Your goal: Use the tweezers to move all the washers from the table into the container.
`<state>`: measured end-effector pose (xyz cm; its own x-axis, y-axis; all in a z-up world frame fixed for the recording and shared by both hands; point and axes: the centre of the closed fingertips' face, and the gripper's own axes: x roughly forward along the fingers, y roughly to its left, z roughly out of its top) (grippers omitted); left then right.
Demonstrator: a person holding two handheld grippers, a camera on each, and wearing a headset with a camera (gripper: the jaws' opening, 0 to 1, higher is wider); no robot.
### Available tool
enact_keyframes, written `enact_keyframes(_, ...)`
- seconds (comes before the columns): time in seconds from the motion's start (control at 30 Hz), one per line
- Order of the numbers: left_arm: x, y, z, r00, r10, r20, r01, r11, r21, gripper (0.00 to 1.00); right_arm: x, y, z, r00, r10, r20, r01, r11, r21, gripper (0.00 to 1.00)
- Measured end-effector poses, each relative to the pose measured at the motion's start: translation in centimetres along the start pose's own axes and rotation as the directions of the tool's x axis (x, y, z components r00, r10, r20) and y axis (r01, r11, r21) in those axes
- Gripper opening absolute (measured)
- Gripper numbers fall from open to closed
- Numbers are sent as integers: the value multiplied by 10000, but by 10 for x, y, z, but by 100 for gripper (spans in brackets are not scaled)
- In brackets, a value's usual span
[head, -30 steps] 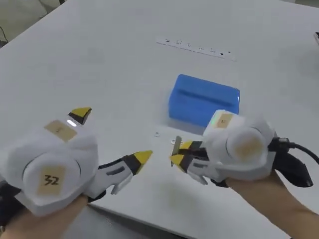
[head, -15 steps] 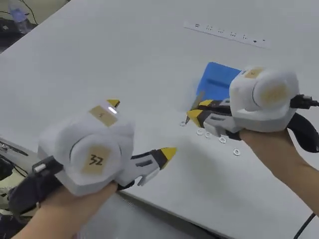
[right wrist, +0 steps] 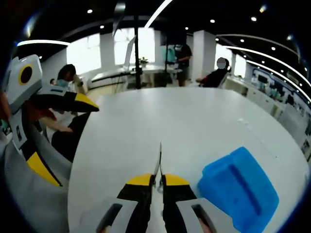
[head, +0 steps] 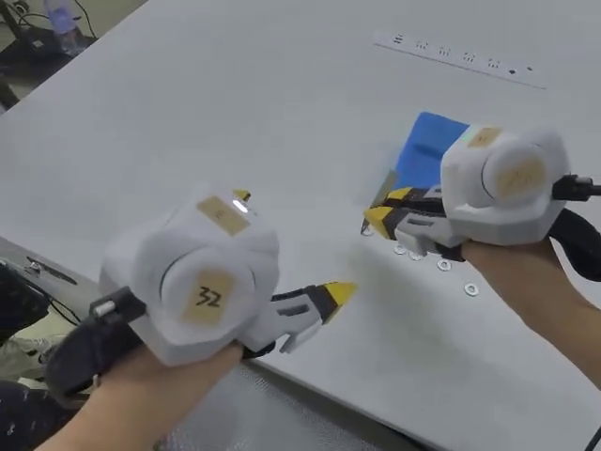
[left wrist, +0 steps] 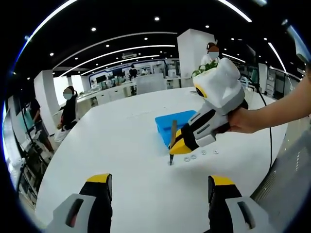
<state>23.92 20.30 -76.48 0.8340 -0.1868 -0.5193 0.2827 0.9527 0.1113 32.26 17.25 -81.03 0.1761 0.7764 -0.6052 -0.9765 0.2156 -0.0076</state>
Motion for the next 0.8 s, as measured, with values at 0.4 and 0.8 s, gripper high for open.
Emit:
enact_keyframes(0.4, 0, 0, -2, 9999, -13, -124, 14, 10000, 64, 81, 2, -2, -4, 10000, -71, 6, 71, 9999, 128, 4)
enact_keyframes(0.8, 1, -1, -5, 9996, -4, -278, 8, 9999, 166, 81, 0, -3, -5, 10000, -68, 13, 68, 10000, 73, 4)
